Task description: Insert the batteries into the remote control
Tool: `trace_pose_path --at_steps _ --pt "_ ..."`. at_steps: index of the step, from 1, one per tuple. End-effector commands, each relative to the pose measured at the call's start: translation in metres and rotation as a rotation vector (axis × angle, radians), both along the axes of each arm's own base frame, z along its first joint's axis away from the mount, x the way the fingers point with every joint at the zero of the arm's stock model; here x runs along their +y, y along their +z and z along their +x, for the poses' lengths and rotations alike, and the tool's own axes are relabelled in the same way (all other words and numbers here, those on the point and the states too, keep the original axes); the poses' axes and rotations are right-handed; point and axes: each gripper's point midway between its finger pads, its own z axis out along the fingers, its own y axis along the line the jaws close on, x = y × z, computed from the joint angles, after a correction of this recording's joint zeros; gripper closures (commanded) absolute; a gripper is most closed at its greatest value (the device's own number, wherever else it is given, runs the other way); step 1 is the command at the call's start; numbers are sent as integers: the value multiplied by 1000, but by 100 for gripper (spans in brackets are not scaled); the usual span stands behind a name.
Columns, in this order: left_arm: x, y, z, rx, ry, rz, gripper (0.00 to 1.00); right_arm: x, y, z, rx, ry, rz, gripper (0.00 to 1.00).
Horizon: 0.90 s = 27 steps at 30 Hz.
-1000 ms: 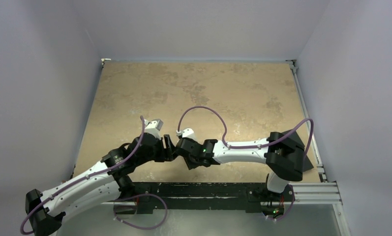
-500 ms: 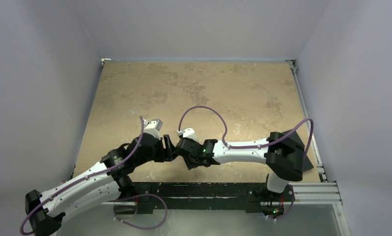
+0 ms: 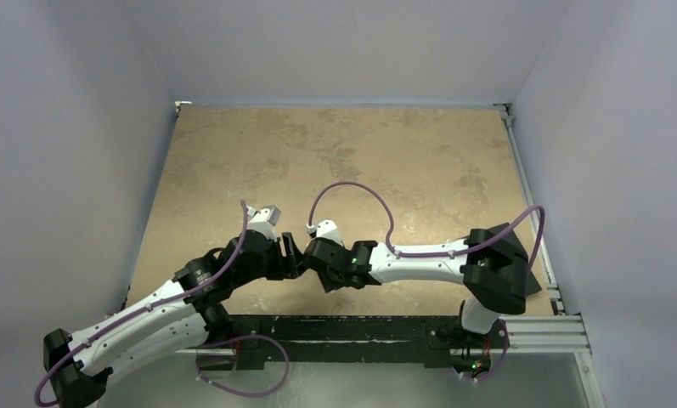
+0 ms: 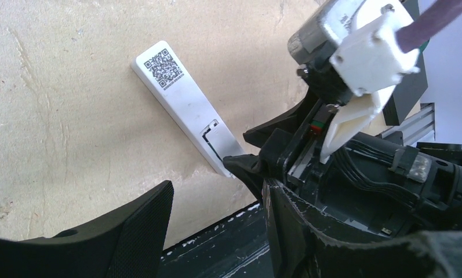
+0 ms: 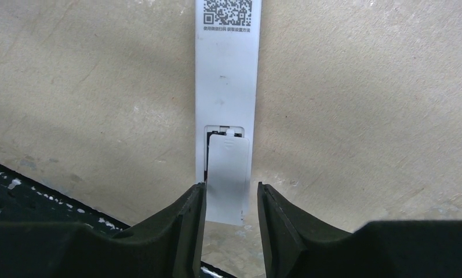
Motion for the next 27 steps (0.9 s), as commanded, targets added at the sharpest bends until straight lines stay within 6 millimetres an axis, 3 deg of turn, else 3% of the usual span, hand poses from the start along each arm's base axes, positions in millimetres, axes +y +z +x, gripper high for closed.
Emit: trace_pose_path --at_steps 1,10,16,27 --pt "-6 21 6 -55 -10 -36 42 15 37 5 -51 -18 111 56" --pt "-9 16 8 -46 -9 -24 42 8 42 5 -61 -45 134 60" --pt "-12 14 10 -41 -10 -23 42 8 35 4 -50 -41 118 78" --pt "-13 14 11 -40 -15 -20 42 6 21 9 -63 -42 56 89"
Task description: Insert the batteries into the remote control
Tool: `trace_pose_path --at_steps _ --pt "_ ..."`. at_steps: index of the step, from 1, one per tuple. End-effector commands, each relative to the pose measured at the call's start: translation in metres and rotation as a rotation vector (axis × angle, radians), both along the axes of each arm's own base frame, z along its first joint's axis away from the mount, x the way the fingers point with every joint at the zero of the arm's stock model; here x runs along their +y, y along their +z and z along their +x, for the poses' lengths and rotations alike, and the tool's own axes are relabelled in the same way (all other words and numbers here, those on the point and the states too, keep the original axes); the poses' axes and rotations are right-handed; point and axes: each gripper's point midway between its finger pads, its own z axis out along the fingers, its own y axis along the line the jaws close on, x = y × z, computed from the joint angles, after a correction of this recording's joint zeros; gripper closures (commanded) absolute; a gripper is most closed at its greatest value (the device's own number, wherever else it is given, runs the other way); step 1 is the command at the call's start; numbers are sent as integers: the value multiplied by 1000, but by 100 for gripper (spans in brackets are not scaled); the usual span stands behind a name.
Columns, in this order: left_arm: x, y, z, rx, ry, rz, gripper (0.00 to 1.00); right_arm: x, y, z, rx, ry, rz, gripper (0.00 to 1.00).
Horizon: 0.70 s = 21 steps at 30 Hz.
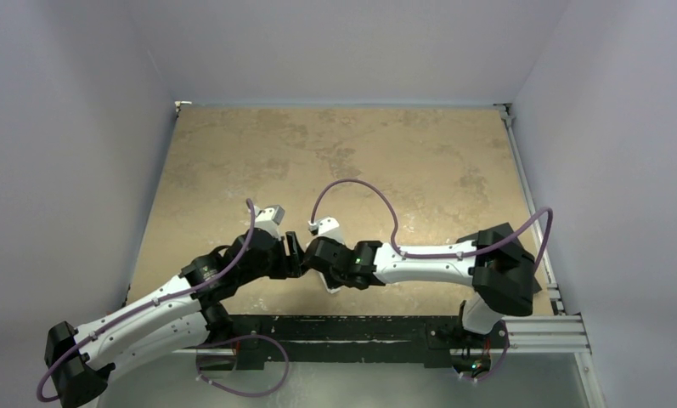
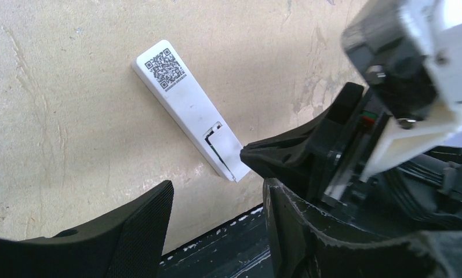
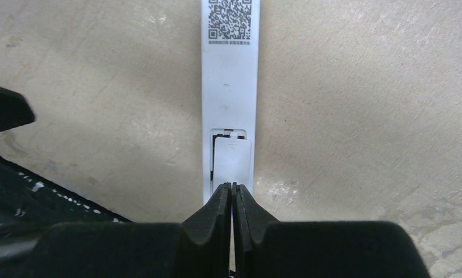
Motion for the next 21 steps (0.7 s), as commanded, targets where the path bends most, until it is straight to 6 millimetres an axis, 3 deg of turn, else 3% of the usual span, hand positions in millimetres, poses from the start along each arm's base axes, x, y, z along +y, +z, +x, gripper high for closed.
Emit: trace_pose_path --at_steps 1,21 --pt "-9 22 6 -56 -15 -41 42 2 -2 6 -31 -19 -17 89" --pt "-6 20 4 -56 -15 -39 42 9 -17 4 -2 8 -34 89"
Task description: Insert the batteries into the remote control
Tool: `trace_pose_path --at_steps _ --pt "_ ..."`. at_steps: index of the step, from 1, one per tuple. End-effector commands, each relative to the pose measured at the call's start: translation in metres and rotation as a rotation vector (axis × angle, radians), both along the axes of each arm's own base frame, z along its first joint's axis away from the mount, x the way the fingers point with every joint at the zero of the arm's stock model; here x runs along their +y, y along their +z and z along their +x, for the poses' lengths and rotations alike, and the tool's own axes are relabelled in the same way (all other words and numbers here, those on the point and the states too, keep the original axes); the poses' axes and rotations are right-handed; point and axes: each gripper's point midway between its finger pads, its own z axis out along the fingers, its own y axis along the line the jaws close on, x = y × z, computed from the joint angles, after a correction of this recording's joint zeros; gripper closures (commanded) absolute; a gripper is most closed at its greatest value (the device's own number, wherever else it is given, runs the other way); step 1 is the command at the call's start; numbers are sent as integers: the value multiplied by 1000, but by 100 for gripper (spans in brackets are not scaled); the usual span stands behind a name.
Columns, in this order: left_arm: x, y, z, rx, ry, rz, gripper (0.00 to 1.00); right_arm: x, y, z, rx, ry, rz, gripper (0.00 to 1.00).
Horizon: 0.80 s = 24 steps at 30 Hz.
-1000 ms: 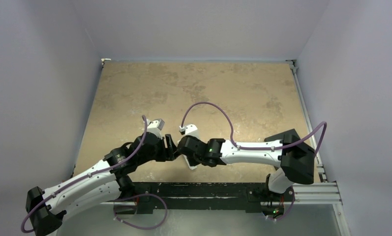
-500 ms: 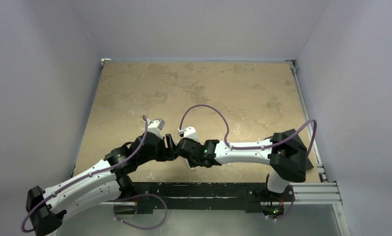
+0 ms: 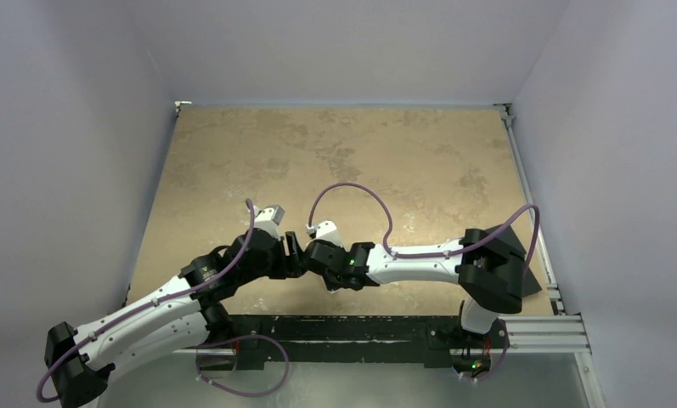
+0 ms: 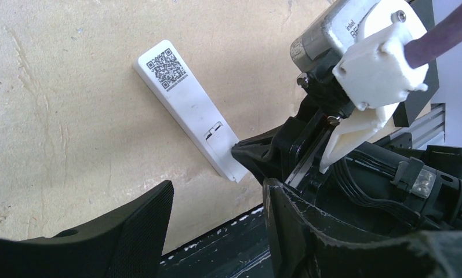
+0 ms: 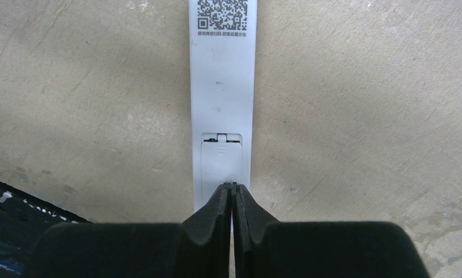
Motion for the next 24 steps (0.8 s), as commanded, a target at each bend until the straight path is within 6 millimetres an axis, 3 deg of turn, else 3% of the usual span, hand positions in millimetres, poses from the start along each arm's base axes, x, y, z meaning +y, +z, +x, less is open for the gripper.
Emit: trace_pose_path --at_steps 1,11,24 --pt "-6 19 4 -54 -15 -38 42 13 8 3 -14 10 36 89" --pt "-6 16 5 -51 -14 -36 42 13 16 4 -23 5 56 88" --pt "-9 13 10 -55 -14 -12 42 5 56 9 -83 -26 139 84"
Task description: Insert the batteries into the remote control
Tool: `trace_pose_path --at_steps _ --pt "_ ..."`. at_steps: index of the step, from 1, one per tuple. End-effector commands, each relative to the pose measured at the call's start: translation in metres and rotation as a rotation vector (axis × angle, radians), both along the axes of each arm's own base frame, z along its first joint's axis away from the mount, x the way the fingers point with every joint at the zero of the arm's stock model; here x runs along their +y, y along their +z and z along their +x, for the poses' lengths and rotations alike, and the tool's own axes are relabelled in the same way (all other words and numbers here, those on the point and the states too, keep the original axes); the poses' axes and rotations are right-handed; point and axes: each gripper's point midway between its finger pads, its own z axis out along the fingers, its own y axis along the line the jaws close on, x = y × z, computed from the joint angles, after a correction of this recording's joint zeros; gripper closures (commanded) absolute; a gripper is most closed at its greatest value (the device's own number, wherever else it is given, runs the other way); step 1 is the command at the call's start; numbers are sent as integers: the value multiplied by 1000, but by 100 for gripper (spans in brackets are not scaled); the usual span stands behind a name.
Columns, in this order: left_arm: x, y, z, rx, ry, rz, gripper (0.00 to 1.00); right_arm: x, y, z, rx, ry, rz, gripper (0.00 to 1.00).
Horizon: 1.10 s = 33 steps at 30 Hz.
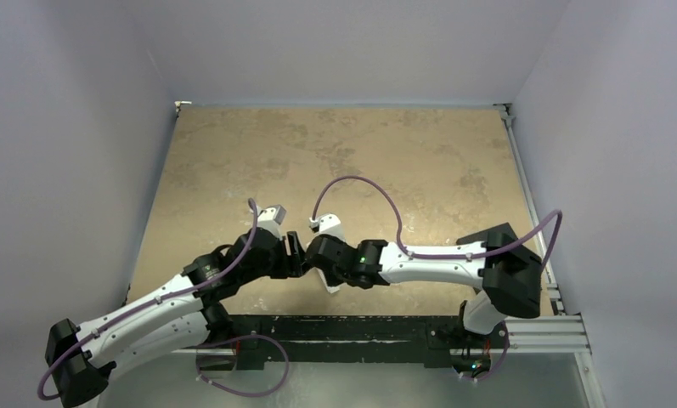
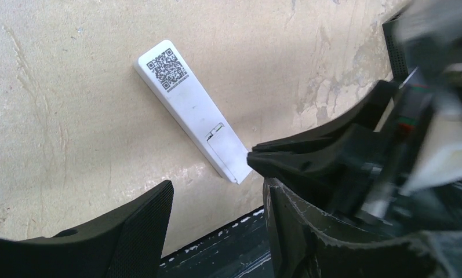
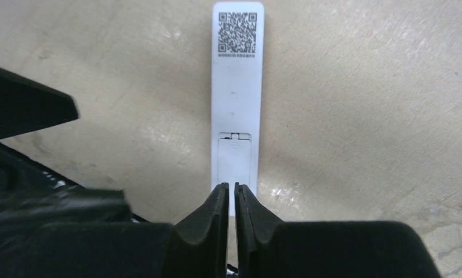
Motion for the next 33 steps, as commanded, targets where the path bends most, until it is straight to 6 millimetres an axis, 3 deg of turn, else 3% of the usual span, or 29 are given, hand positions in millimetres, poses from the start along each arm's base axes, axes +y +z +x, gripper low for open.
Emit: trace_pose_path --at_steps 1,18,24,32,33 --pt "-9 16 9 -61 -16 -20 42 0 31 7 -57 -28 74 84" --pt "-43 9 34 -78 -71 15 40 -25 35 -2 -61 -33 122 85" --pt "-59 2 42 -68 -102 25 57 -31 35 -8 -46 -25 150 88" --pt "-77 -11 62 -49 -118 41 100 -22 49 -19 -21 40 256 88" --pt "-80 -13 64 -46 -122 44 100 -21 51 -21 -19 49 269 88"
